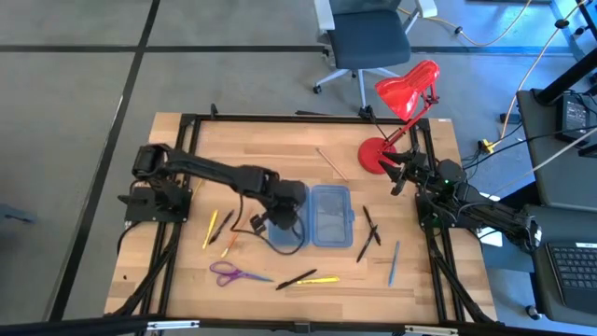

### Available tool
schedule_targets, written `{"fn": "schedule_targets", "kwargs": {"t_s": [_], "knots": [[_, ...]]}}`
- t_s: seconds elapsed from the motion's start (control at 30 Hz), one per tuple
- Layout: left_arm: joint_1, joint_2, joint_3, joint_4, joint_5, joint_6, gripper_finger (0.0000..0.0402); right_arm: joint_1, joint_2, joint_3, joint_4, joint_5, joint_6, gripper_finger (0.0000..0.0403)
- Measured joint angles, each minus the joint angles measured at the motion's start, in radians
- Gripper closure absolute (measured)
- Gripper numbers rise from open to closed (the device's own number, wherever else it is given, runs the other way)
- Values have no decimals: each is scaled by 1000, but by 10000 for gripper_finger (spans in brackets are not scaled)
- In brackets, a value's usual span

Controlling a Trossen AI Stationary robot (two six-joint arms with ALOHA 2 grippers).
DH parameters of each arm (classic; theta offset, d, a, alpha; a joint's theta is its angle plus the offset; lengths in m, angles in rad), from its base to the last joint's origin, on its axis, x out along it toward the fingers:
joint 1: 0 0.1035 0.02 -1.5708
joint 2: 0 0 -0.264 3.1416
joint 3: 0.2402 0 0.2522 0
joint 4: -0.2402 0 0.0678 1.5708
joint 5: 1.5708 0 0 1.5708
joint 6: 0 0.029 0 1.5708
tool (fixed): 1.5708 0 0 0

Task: Pick & place school supplies into a supply box
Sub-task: Put the black pen into the blue supply box, then put the pink pencil into the blue supply box

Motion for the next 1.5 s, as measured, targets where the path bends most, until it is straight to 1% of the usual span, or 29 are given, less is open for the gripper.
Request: {"fn": "schedule_targets", "kwargs": {"t_s": [0.1, 0.33, 0.53, 0.67, 0.83, 0.9, 1.0, 1.23, 1.37, 1.5], "knots": [[-5, 44, 0, 24, -1, 44, 372, 0, 0, 0, 0, 0, 2, 236], [21, 146, -1, 19, -8, 40, 371, 0, 0, 0, 0, 0, 28, 236], [36, 192, 0, 19, -10, 36, 371, 0, 0, 0, -1, 0, 26, 236], [41, 202, 0, 25, -12, 34, 366, 0, 0, 0, -1, 0, 26, 236], [40, 204, 0, 30, -60, 37, 351, 0, 0, 0, -1, 0, 26, 236], [40, 204, 0, 31, -75, 12, 346, 0, 0, 0, -1, 0, 26, 236], [41, 204, 0, 33, -78, -38, 342, 0, 0, 0, -1, 0, 26, 236], [40, 198, 0, 40, -78, -45, 336, 0, 0, 0, -1, 0, 26, 236], [41, 198, 0, 47, -78, -45, 318, 0, 0, 0, -1, 0, 26, 236], [40, 192, 0, 43, -78, -45, 289, 0, 0, 0, -1, 0, 26, 236]]}}
